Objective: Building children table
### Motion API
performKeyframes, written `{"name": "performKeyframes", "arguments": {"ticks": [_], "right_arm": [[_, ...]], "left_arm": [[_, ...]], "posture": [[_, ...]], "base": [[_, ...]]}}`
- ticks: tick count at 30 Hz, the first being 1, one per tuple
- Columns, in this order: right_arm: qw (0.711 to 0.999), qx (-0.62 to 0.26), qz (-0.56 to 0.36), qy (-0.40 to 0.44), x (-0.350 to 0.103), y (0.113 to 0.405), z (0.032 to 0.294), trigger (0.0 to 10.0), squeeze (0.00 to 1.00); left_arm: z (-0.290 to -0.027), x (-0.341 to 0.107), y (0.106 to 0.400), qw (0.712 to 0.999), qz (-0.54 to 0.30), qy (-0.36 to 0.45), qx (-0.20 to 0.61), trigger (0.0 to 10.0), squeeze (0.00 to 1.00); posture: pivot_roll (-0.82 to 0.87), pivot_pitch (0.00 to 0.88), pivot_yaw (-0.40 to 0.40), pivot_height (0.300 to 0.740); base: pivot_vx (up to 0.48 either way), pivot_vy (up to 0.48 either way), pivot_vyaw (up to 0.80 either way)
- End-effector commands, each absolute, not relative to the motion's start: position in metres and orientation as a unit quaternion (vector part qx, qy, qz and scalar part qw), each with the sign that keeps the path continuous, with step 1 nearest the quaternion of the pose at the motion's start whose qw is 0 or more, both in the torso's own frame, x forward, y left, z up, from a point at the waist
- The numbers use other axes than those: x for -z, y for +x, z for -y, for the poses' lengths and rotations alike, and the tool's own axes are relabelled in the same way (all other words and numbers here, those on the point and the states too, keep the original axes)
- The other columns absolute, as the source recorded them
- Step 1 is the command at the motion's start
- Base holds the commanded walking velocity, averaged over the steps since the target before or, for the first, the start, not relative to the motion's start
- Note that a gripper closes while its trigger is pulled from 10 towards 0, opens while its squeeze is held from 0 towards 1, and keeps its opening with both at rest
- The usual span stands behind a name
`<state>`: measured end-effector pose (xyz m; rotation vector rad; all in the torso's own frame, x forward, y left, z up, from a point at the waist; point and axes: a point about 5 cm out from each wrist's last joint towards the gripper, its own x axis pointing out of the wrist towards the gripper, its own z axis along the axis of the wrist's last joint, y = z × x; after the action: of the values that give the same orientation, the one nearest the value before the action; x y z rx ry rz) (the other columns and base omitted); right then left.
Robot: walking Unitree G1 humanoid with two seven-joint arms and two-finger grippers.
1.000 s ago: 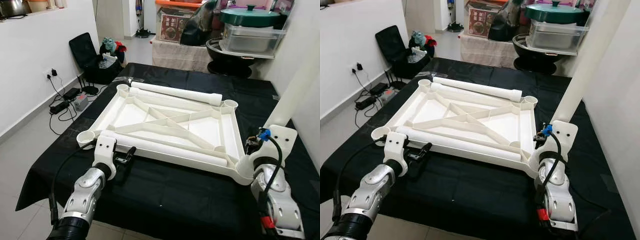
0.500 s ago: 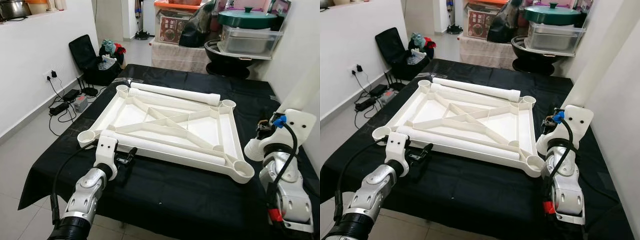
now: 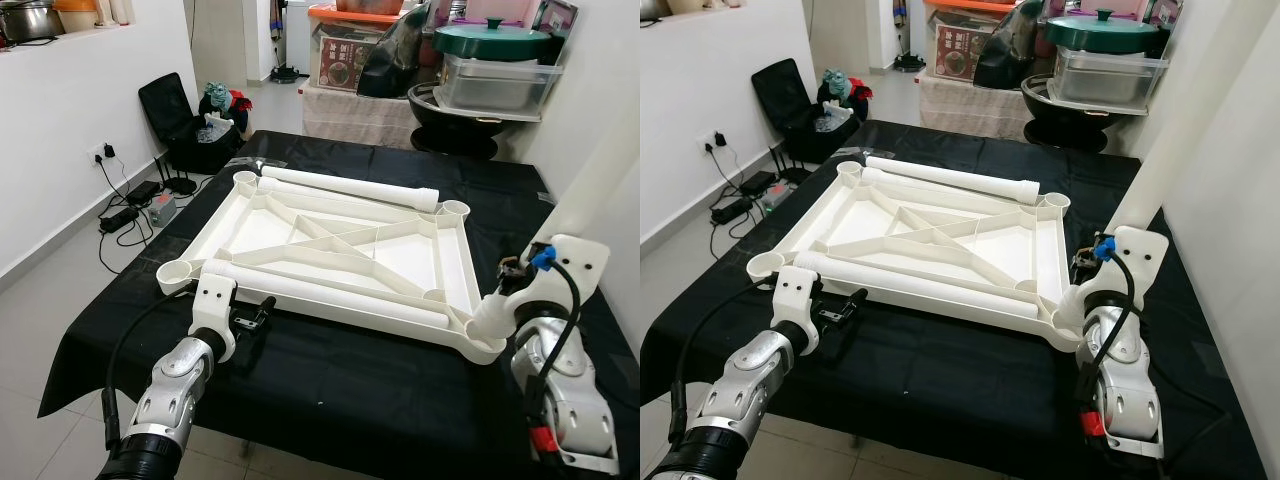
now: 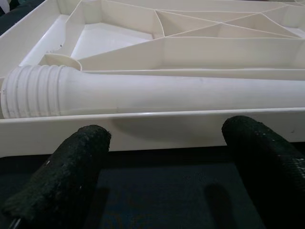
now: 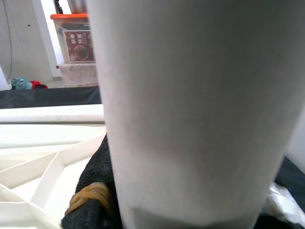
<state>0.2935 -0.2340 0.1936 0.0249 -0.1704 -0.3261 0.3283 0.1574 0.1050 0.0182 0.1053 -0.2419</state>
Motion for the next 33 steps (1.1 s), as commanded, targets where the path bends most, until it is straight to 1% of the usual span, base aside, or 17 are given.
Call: {"name": "performKeyframes", "arguments": {"ticks": [1,7,13,20,33], "right_arm": [[0.985,0.153,0.083,0.016,-0.186,0.294,0.231,10.0,0.00],[0.985,0.152,0.076,0.009,-0.178,0.296,0.231,10.0,0.00],[0.985,0.152,0.078,-0.021,-0.169,0.297,0.233,10.0,0.00],[0.984,0.153,0.084,-0.037,-0.164,0.297,0.237,10.0,0.00],[0.984,0.149,0.090,-0.047,-0.156,0.298,0.236,10.0,0.00]], "left_arm": [[-0.156,-0.104,0.329,0.991,-0.053,0.014,0.124,10.0,0.00],[-0.157,-0.104,0.329,0.991,-0.053,0.014,0.123,10.0,0.00],[-0.158,-0.104,0.329,0.991,-0.052,0.016,0.120,10.0,0.00],[-0.159,-0.104,0.328,0.991,-0.052,0.017,0.119,10.0,0.00],[-0.159,-0.104,0.328,0.991,-0.053,0.017,0.120,10.0,0.00]], "posture": [[0.00,0.000,-0.062,0.740],[0.01,0.000,-0.065,0.740],[0.01,0.000,-0.067,0.740],[0.02,0.000,-0.069,0.740],[0.02,0.000,-0.068,0.740]], "base": [[0.000,0.000,0.00],[0.000,0.000,0.00],[0.000,0.000,0.00],[0.000,0.000,0.00],[0.000,0.000,0.00]]}}
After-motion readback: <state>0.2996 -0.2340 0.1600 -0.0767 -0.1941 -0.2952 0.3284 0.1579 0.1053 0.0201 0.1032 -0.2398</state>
